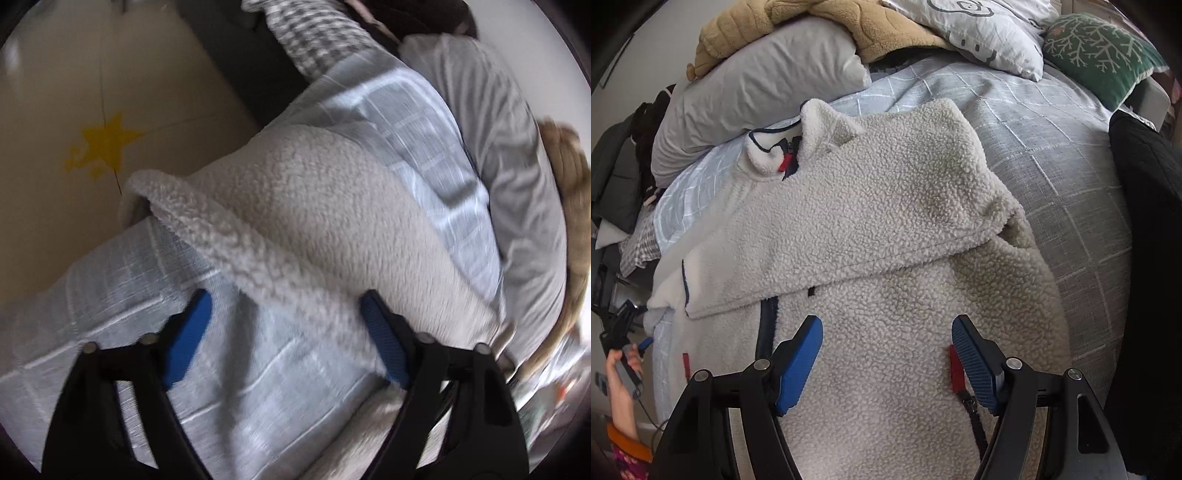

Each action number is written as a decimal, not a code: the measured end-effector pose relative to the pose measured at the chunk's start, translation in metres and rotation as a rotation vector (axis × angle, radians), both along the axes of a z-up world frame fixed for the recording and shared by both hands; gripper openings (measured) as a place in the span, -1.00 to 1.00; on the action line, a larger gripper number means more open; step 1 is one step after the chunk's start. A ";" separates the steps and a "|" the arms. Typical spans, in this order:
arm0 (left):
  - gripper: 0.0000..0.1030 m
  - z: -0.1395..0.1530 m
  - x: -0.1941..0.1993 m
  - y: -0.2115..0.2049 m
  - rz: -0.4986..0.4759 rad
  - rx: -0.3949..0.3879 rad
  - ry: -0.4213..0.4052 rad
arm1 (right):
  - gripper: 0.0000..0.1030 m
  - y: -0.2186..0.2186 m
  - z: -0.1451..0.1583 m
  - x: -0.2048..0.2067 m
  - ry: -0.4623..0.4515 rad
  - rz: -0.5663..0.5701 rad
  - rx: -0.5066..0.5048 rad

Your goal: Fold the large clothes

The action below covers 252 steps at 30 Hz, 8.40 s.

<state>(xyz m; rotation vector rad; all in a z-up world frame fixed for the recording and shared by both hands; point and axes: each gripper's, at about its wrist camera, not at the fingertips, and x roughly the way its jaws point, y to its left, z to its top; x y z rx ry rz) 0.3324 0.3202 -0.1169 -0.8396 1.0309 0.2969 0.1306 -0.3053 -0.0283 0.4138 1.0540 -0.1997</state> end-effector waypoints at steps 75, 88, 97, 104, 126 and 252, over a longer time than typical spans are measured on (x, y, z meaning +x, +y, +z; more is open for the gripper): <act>0.54 0.072 -0.038 -0.151 -0.549 0.481 0.020 | 0.54 0.263 0.020 0.125 -0.103 0.631 -0.181; 0.51 0.064 -0.038 -0.151 -0.597 0.360 -0.013 | -0.74 0.214 0.045 0.134 -0.193 0.423 -0.234; 0.29 0.064 -0.043 -0.156 -0.634 0.290 -0.016 | -0.09 0.098 0.000 0.085 -0.001 0.181 -0.098; 0.29 0.064 -0.044 -0.165 -0.667 0.007 -0.100 | 0.33 0.140 0.024 0.075 -0.098 0.322 -0.247; -0.74 0.010 -0.019 -0.145 -0.341 -0.171 -0.234 | -0.83 0.132 0.046 0.125 -0.296 0.216 -0.366; 0.62 0.109 -0.162 -0.167 -0.935 0.374 -0.034 | 0.60 -0.029 0.069 -0.117 -0.063 0.153 -0.073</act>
